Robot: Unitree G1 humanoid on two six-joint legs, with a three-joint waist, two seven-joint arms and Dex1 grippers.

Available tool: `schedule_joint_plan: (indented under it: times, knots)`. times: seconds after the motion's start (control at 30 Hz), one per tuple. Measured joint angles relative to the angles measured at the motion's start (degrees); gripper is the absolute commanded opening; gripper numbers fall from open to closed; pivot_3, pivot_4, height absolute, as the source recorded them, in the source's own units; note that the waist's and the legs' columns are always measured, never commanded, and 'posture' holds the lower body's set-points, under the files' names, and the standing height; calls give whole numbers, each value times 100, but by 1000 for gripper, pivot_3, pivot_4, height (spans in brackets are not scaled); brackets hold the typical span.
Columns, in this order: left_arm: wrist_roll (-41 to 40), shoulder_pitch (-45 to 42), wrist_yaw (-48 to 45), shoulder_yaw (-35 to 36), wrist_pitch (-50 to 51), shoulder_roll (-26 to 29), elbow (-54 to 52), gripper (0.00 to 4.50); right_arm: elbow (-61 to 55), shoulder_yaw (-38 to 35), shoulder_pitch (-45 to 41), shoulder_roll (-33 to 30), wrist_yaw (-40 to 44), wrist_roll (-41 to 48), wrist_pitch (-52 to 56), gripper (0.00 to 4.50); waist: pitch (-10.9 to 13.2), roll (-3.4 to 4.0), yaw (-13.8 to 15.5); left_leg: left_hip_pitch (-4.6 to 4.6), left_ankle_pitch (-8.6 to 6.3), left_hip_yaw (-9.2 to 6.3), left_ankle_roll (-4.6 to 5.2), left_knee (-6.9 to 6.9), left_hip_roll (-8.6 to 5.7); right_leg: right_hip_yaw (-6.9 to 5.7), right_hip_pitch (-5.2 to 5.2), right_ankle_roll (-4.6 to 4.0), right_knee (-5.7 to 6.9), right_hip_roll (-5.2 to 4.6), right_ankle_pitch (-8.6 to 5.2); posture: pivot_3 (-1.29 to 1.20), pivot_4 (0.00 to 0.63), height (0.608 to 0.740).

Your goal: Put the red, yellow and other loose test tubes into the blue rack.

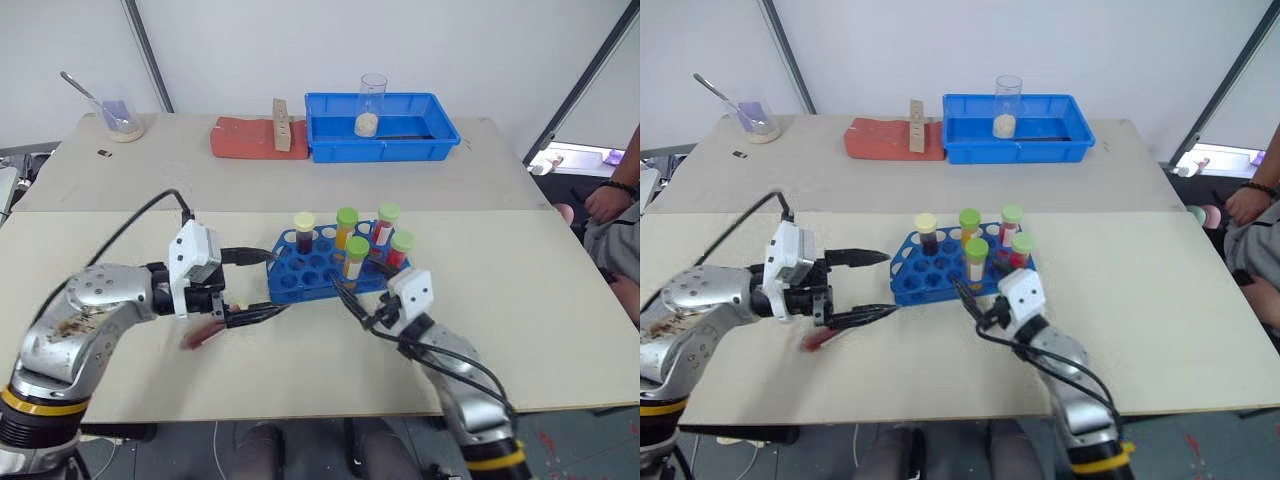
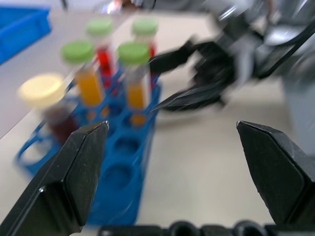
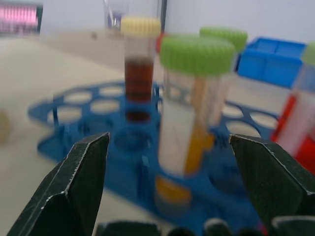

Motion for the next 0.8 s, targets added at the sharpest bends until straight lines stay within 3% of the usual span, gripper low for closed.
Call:
schedule_joint_plan:
  times: [0.13, 0.27, 0.5, 0.8]
  knots:
    - [626, -94, -553, -283, 160, 1506, -21, 4500, -1001, -205, 81, -1091, 828, 717, 860, 4338, 2, -4, -32, 18, 0, 8, -1, -10, 3, 1, 0, -11, 6, 1, -8, 0, 150, 740]
    - [828, -505, -742, -643, 896, 2088, 14, 4500, -1537, -367, -220, -2130, 1810, 1574, 1555, 4338, 4, -4, 11, 21, 0, 6, -1, -20, 2, -3, 0, -17, 8, 2, -14, 0, 150, 740]
    - [1283, -990, -676, -1595, 1747, 1969, 234, 4500, -1848, -544, -821, -2846, 2659, 2592, 2312, 4338, 6, -9, 41, 7, 0, 3, 0, -20, 0, -3, -3, -12, 5, 4, -22, 0, 150, 740]
    - [2063, -2001, -569, -2811, 2291, 1063, 869, 4500, -2193, -552, -880, -3246, 3013, 2994, 2647, 4338, 11, -19, 164, -2, 0, -1, 0, 11, -4, -2, 0, -1, 10, 4, -18, 0, 150, 740]
